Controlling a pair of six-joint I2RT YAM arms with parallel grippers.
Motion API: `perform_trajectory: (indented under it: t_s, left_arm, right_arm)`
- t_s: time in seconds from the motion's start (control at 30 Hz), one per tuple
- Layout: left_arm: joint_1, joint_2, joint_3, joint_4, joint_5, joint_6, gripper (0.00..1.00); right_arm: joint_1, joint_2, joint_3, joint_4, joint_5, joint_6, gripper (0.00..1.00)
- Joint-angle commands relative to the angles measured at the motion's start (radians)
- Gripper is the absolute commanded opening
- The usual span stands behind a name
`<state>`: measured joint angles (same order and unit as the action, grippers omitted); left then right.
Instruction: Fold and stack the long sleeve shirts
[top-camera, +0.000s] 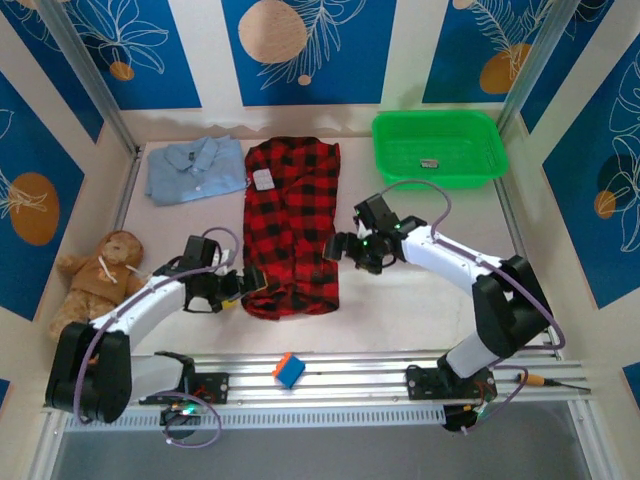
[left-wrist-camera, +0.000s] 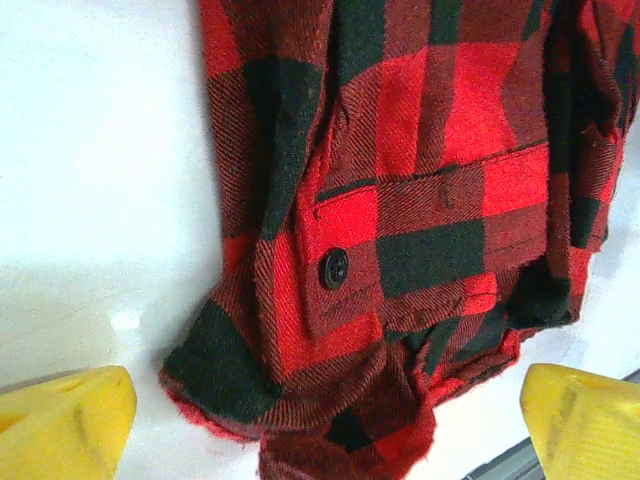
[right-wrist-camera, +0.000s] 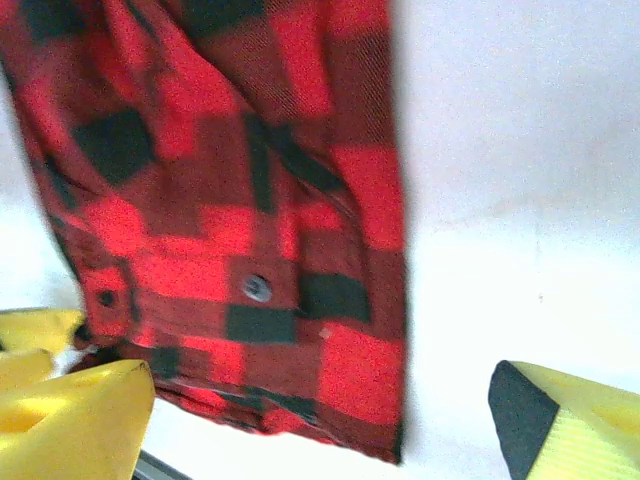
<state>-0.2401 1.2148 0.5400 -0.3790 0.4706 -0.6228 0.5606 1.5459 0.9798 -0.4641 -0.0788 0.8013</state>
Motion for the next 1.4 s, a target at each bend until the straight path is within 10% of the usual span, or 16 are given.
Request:
perform_trajectory:
  t_s: [0.0, 0.57, 1.13, 1.37]
  left_arm:
    - [0.007, 0.038, -0.032, 0.126, 0.060, -0.022, 0.97]
    - [-0.022, 0.171, -0.032, 0.284, 0.133, -0.115, 0.91]
    - [-0.155, 0.441, 0.239, 0.079, -0.056, -0.075, 0.83]
    - [-0.176, 0.543, 0.320, 0.061, -0.061, -0.071, 0.53]
  right_arm:
    - [0.006, 0.032, -0.059, 0.130, -0.114, 0.068, 0.88]
    - [0.110, 0.191, -0.051, 0.196, -0.165, 0.164, 0.84]
    - [0.093, 0.330, 0.069, 0.127, -0.157, 0.141, 0.78]
    - [0.076, 0.399, 0.090, 0.182, -0.195, 0.155, 0.59]
